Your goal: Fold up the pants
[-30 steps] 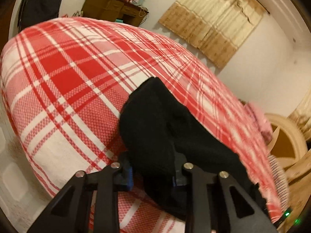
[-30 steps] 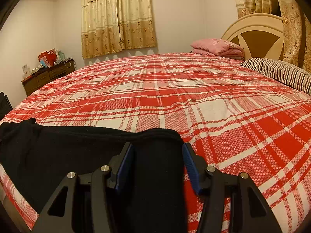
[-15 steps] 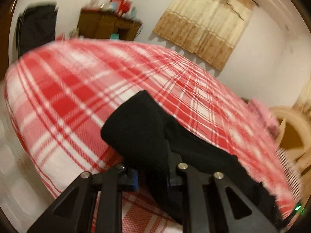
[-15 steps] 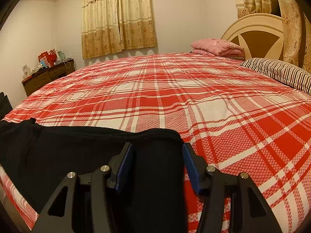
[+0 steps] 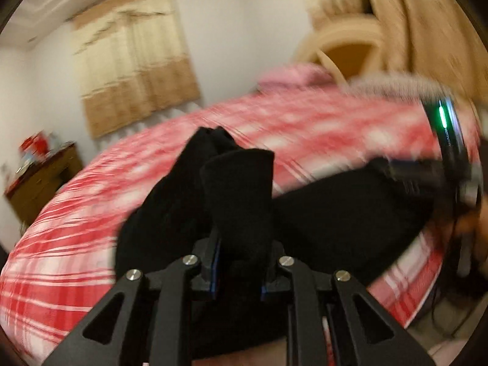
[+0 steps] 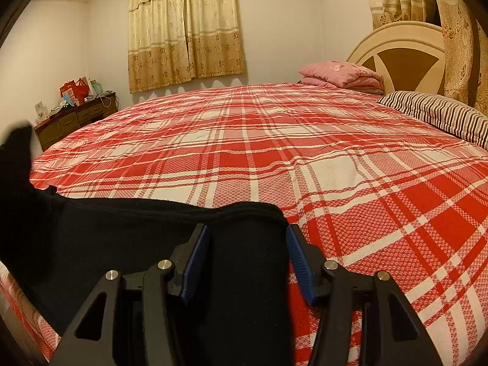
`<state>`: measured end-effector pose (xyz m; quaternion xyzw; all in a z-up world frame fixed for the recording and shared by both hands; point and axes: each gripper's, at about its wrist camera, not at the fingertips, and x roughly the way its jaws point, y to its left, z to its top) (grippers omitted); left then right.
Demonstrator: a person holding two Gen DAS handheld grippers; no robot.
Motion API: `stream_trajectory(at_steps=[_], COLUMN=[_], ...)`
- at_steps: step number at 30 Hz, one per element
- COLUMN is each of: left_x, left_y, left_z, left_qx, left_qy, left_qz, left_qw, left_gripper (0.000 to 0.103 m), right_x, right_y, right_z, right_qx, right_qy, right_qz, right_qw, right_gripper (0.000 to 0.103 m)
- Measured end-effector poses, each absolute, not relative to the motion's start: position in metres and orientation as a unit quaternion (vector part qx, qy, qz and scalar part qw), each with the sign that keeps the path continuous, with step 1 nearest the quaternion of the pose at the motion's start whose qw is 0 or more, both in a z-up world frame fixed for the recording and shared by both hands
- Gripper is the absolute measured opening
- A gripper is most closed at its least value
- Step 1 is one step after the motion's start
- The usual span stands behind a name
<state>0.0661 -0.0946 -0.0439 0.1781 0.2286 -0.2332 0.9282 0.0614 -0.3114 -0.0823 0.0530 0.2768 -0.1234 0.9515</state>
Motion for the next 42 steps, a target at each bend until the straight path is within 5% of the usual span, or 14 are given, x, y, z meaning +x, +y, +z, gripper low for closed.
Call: stream_trajectory(at_steps=[4, 12, 19, 22, 24, 27, 34, 42], left_x=[0.066, 0.068, 0.058, 0.047, 0.039, 0.019, 0.012, 0.065], left_y=[-0.113, -0.098, -0.104, -0.101, -0.103, -0.1, -0.072, 0.001], left_z=[-0.073, -0.07, -0.074, -0.074, -0.074, -0.068, -0.051, -0.041], left_qx=[0.24, 0.192, 0.197, 0.204, 0.213, 0.226, 0.202, 0.042], left_qy=[0.231, 0.236, 0.218, 0.21, 0.202, 0.173, 0.166, 0.249], left_qz=[-0.219, -0.239, -0.238, -0.244, -0.263, -0.303, -0.31, -0.226], left_qw=[0.917, 0.922, 0.926, 0.925, 0.919, 0.91, 0.914, 0.941], left_gripper=[0.02, 0.02, 0.02, 0.028, 0.051, 0.065, 0.07, 0.071], right_x=[0.062, 0.048, 0.101, 0.128, 0.143, 0.149, 0.154, 0.143], right_y=[-0.311, -0.31, -0.262, -0.245, -0.24, -0.24, -0.247, -0.233], right_z=[-0.081, -0.038, -0.055, -0.073, -0.082, -0.082, -0.093, -0.087], right_qx=[0.05, 0.157, 0.289, 0.311, 0.327, 0.353, 0.384, 0.348], right_qy=[0.278, 0.229, 0.321, 0.362, 0.379, 0.37, 0.372, 0.372], right_qz=[-0.125, -0.025, 0.201, 0.236, 0.265, 0.292, 0.281, 0.252], right_qw=[0.951, 0.96, 0.879, 0.846, 0.824, 0.808, 0.797, 0.823], right_gripper=[0.055, 0.055, 0.062, 0.062, 0.062, 0.062, 0.062, 0.062])
